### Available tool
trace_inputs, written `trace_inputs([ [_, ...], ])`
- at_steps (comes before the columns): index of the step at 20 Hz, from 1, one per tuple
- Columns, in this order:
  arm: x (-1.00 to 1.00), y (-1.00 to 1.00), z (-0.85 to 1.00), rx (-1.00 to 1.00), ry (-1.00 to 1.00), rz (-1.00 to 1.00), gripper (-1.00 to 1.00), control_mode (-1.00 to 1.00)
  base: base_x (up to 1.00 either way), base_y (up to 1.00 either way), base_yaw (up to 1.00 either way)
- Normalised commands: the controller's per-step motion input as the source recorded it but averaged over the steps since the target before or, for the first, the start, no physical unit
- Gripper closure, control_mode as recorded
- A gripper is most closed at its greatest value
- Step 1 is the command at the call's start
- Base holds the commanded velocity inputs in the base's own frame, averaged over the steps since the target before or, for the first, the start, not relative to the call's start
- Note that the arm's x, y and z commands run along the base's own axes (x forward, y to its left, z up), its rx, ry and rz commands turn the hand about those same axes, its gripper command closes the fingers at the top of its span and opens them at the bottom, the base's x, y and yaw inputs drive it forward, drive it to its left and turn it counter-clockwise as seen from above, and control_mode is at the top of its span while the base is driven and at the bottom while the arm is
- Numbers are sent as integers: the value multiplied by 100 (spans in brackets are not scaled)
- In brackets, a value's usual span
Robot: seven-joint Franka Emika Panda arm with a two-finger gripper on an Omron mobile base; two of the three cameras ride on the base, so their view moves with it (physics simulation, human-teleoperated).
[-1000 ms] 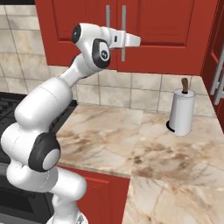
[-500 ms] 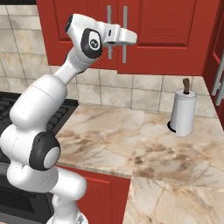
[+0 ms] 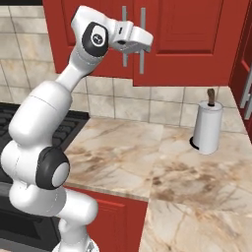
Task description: Move the mustard and ketchup from the cabinet to the dining counter.
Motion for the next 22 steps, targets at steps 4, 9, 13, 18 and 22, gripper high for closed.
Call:
trace_inputs([
  [4,-69,-100,0,3,13,-13,100,-100,0,0,0],
  [9,-65,-100,0,3,11,-9,100,-100,0,0,0],
  [13,-65,-100,0,2,6,-4,100,-100,0,0,0],
  [18,-80,-100,0,4,1,0,100,-100,0,0,0],
  [22,-99,-100,0,8,0,0,100,-100,0,0,0],
])
